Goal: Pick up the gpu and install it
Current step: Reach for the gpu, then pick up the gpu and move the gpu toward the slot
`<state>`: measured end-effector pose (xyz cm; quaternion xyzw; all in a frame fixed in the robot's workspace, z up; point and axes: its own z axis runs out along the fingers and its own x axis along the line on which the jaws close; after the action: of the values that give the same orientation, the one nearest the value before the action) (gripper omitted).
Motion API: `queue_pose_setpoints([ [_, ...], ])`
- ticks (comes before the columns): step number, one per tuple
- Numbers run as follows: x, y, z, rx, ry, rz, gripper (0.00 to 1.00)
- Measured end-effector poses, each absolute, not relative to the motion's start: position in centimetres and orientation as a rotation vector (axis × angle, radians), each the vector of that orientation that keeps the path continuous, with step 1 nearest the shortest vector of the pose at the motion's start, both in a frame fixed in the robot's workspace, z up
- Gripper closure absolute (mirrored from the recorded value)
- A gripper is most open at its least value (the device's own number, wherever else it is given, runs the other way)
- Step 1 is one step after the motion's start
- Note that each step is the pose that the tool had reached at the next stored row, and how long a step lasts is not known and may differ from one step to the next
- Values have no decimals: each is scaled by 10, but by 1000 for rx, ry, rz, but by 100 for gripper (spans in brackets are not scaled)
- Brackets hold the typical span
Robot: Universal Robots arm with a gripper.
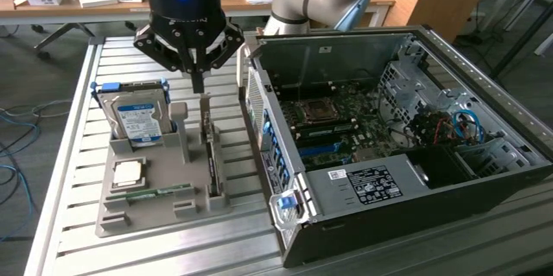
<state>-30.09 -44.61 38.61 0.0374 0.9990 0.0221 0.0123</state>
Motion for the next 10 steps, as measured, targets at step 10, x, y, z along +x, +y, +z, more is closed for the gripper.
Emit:
queue_pose_setpoints([
  [10,-301,-447,386,117,3114,69,89],
])
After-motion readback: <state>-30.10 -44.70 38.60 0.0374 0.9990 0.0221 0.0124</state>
